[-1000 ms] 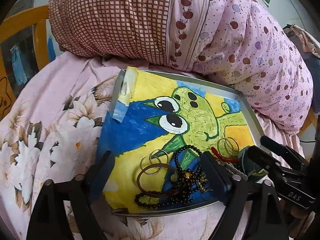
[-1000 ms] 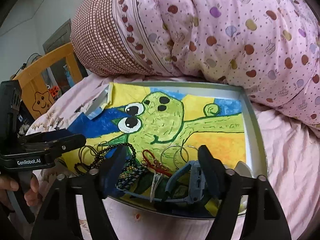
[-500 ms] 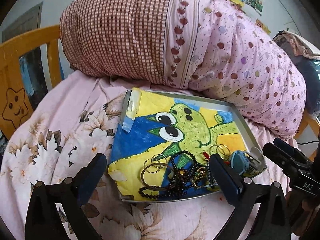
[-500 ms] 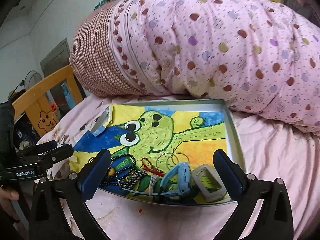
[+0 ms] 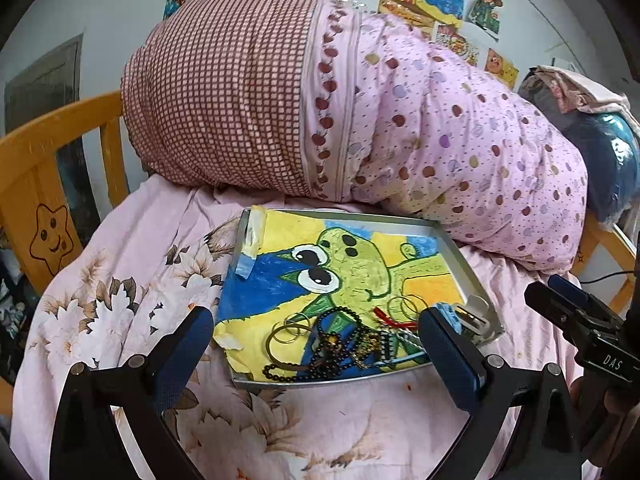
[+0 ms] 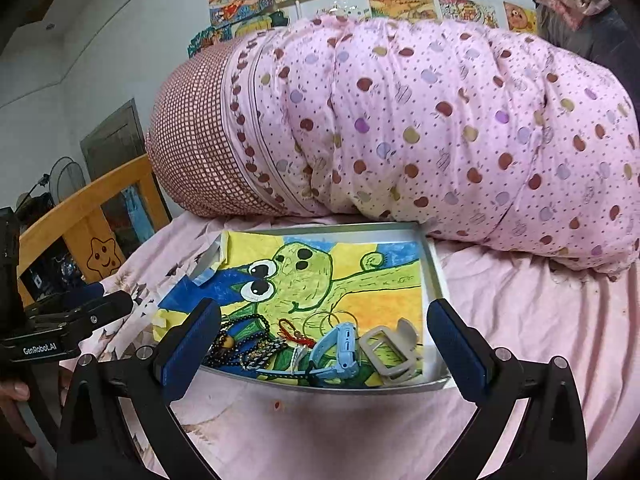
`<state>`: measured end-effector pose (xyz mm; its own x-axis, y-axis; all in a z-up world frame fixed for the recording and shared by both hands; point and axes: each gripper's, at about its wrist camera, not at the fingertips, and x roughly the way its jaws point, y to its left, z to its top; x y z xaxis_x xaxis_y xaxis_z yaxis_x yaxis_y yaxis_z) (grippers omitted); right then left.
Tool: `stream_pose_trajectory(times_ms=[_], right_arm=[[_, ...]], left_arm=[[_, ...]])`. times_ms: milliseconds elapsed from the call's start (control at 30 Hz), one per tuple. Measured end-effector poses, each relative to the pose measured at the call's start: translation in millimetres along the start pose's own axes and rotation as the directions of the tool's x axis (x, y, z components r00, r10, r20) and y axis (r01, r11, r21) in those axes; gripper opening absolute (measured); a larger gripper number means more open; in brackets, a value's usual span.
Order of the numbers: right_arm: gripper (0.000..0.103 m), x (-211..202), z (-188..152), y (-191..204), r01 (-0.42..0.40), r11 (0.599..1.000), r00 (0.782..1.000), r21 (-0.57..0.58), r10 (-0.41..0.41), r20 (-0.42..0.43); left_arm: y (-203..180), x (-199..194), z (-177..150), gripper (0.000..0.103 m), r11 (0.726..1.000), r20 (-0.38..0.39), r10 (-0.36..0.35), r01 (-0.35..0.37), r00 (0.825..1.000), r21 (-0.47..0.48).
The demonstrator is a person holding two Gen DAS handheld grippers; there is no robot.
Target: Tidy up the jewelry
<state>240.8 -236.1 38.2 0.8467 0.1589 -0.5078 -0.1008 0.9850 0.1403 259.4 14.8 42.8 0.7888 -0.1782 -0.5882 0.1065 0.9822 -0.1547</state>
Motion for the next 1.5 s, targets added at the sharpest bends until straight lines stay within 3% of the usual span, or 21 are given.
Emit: stream_pose_trajectory(times_ms=[967, 1300, 1500], right_arm=[[0.101, -95.9, -27.8, -15.3, 0.017, 1.000, 0.995, -0.017, -0.015, 0.099], [0.101, -128.8, -50.9, -10.9, 0.024, 1.000, 0.995, 0.000, -0.024, 0.095], [0.101, -148.7, -67.3, -8.3, 0.035, 0.999, 0.996, 0.006, -0.035, 0.083]], left_arm=[[-39.1, -86.7, -33.2, 0.103, 1.000, 0.080, 0.012, -0.014, 0.997, 0.025], [-42.4, -121.2, -55.1, 0.103, 0.998, 0.112, 0.054, -0.055, 0.992, 0.010], [-48.1, -149.6, -73.0, 0.103, 0.995, 0.139, 0.068, -0.076, 0.988, 0.058]])
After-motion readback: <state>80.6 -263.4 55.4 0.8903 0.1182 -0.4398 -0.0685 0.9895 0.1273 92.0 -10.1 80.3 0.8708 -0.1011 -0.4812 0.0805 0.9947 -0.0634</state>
